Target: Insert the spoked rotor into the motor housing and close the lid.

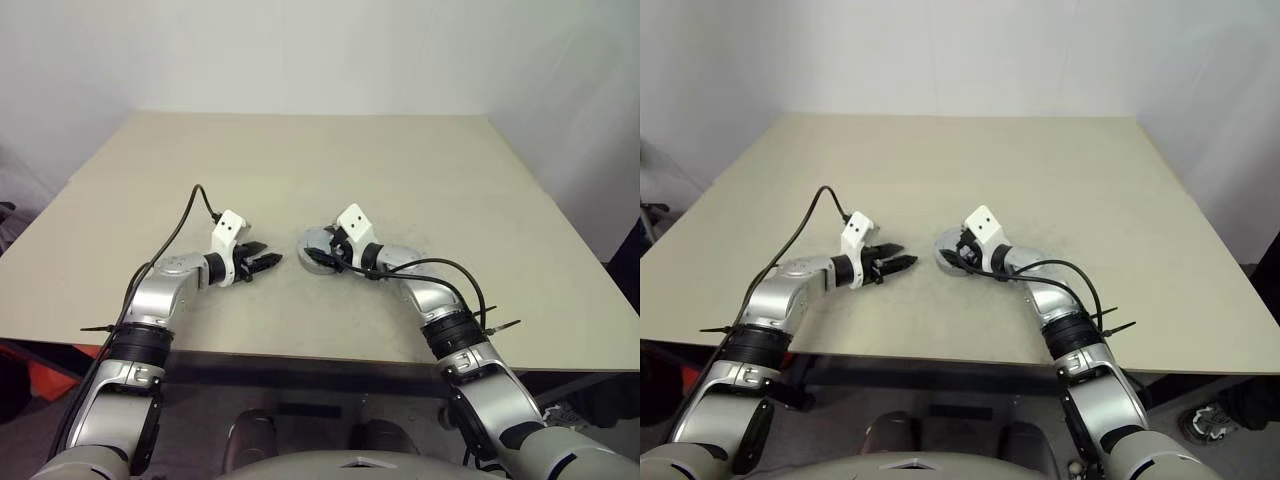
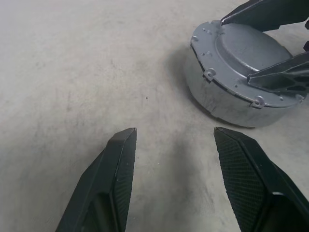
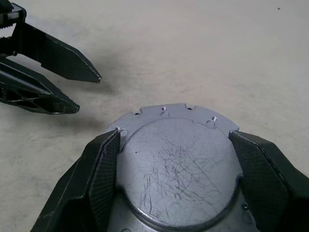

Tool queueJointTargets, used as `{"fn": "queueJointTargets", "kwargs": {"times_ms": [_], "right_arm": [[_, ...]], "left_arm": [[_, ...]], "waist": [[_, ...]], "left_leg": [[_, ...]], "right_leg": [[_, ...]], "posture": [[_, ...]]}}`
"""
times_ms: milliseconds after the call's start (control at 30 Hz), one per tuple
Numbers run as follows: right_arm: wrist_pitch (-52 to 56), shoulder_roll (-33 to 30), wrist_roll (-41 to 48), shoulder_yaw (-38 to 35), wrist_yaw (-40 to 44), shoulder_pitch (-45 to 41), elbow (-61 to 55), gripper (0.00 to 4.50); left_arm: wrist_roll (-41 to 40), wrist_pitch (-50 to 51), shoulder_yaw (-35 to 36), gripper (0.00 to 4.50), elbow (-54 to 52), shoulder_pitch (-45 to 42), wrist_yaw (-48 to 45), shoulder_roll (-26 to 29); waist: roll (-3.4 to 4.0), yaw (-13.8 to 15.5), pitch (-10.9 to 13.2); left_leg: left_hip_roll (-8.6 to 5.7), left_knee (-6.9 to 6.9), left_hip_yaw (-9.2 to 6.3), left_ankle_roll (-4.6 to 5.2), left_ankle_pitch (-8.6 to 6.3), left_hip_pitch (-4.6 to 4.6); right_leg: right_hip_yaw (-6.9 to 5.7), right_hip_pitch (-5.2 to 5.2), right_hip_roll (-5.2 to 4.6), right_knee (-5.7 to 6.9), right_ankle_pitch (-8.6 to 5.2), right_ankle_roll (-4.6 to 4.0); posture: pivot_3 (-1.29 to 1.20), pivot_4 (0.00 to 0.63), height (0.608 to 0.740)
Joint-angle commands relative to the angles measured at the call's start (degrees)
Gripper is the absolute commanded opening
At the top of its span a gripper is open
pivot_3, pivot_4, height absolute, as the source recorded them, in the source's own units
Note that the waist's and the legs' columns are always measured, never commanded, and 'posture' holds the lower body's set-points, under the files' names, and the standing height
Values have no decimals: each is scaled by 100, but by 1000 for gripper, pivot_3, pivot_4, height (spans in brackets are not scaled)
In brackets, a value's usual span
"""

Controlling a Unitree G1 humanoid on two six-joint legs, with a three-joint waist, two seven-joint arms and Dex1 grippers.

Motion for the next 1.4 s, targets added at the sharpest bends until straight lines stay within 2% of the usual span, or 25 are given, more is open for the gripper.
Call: {"fn": "queueJointTargets", "kwargs": {"times_ms": [33, 467, 567, 700, 1400], "right_arm": [[282, -183, -10, -24, 70, 175, -85, 3147], [419, -158, -22, -43, -32, 123, 165, 3147], [333, -137, 119, -125, 58, 134, 37, 3147], [246, -150, 238, -163, 203, 169, -205, 3147], [-113, -120, 211, -98, 200, 92, -399, 3147]], "left_arm": [[-47, -47, 51, 2748, -167, -100, -7, 7], [-68, 3, 45, 2748, -236, -86, 2, -47], [-69, 4, 52, 2748, -222, -94, 5, -56], [-69, 12, 55, 2748, -247, -66, 12, -59], [-52, -14, 65, 2748, -222, -66, 43, -58]], "waist": [[0, 10, 0], [0, 11, 0], [0, 11, 0], [0, 10, 0], [0, -11, 0]], "left_leg": [[-1, -1, 0, 7, -4, 8], [-7, -7, 1, 15, -10, 33], [-7, -7, 1, 19, -12, 35], [-7, -11, 0, 17, -11, 31], [-7, -34, 3, 12, -8, 23]], "right_leg": [[0, 11, -1, -6, -1, 1], [1, 40, -7, -22, -10, 15], [1, 42, -9, -22, -28, 46], [1, 39, -8, -23, -11, 17], [1, 33, -3, -53, -12, 18]], "posture": [[0, 0, 740], [0, 0, 740], [0, 0, 740], [0, 0, 740], [0, 0, 740]]}}
